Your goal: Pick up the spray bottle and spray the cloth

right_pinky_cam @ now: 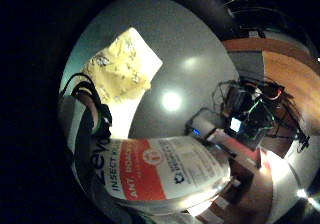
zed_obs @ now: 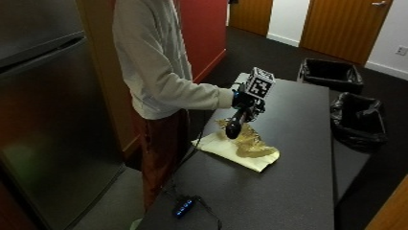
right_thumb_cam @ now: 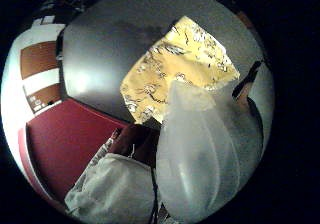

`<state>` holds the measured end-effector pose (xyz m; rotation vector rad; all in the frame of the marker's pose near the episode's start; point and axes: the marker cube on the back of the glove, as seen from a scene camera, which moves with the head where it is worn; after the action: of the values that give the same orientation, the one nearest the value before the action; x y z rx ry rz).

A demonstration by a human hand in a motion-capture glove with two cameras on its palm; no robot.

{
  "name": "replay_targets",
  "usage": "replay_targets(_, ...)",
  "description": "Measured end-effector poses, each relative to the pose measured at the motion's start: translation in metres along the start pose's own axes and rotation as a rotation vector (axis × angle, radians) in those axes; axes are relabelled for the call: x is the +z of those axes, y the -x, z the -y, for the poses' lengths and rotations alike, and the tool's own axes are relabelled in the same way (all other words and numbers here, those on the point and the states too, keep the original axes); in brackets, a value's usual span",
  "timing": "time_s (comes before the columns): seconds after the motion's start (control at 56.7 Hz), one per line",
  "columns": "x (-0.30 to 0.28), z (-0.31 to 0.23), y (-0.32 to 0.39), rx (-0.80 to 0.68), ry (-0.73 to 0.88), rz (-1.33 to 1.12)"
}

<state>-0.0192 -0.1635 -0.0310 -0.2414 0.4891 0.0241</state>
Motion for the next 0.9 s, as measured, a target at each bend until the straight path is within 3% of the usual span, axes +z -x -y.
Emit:
replay_targets(0.37,-0.124,0.007,0.043,-0.121,-0.433,0.970)
replay_targets(0.476,-0.145,-0.013,0.066,-0.311,-0.349,1.359)
replay_targets(0.564,-0.124,-0.006,0.081,-0.379,-0.322,1.345)
replay_targets(0.67,-0.108,0.035,0.108,-0.298,-0.474,1.349)
replay_targets(0.758,-0.114,0.069,0.139,-0.207,-0.612,1.512)
replay_targets(0.899,-0.065,0.102,0.179,-0.193,-0.497,1.400)
